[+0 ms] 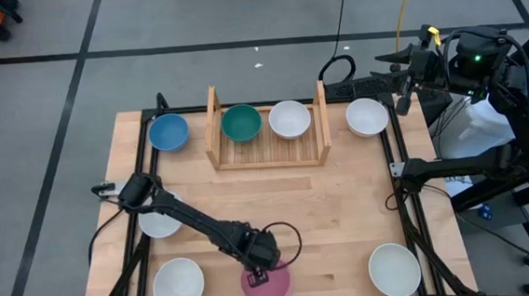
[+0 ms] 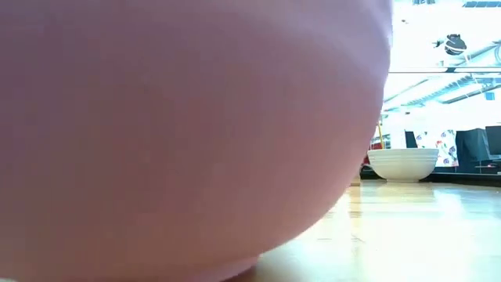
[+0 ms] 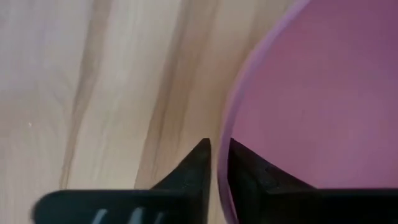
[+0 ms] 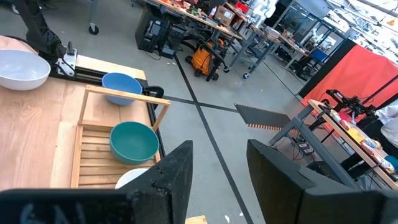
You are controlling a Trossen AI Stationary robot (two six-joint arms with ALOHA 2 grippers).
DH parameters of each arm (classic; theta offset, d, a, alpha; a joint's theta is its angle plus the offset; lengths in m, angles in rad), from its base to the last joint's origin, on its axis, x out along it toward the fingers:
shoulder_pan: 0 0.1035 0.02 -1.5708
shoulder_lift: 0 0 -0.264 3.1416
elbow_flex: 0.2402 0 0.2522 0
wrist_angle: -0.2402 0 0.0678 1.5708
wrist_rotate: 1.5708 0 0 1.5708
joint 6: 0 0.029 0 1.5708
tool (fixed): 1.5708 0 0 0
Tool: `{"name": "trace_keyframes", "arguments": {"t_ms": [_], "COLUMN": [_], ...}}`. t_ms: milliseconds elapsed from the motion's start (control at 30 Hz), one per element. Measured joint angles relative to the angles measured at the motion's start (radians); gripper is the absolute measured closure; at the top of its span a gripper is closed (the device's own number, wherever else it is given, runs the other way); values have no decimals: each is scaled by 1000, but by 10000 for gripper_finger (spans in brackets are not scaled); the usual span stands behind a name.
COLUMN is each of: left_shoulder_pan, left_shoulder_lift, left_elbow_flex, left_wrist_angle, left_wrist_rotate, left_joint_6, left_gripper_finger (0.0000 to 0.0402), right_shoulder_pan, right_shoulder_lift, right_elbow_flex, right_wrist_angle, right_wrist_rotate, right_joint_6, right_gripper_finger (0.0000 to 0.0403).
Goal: Place and stack bowls onto a shelf
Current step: Stack the pink bowl on top of the dark green bowl on the shelf
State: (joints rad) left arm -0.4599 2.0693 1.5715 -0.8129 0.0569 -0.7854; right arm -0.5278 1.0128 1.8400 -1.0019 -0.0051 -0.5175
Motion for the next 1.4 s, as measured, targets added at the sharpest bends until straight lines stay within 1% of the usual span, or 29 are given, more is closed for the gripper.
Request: {"name": "trace_keyframes", "arguments": {"t_ms": [67,100,200,333,433,533,700,833,1000,1133,1333,1400], "left_shoulder_pan": [10,14,31,51,69,95,168,254,361,488,717,797], "left_shoulder_lift": [0,0,0,-3,-34,-86,-183,-254,-309,-328,-344,-343], "left_elbow_flex": [0,0,3,23,49,84,160,229,334,416,433,433], "left_wrist_angle": [3,5,3,-5,-18,-86,-260,-401,-576,-662,-665,-634], "left_wrist_rotate": [6,6,14,15,17,3,-90,-143,-269,-295,-298,-295], "left_joint_6": [-35,-58,-113,-145,-171,-194,-212,-215,-70,79,312,394], "left_gripper_finger": [388,392,395,397,398,398,398,398,398,398,398,398], "right_shoulder_pan": [0,0,0,0,0,0,0,0,0,0,0,0], "right_shoulder_lift": [0,0,0,0,0,0,0,0,0,1,7,10], "right_elbow_flex": [0,0,0,0,0,0,0,0,0,0,0,0], "right_wrist_angle": [0,0,0,0,0,0,0,0,1,1,2,2], "right_wrist_rotate": [0,0,0,0,0,0,1,3,3,3,3,3], "right_joint_6": [0,0,0,0,0,0,0,15,42,59,60,60], "right_gripper_finger": [257,257,257,257,257,257,257,257,257,257,257,257]}}
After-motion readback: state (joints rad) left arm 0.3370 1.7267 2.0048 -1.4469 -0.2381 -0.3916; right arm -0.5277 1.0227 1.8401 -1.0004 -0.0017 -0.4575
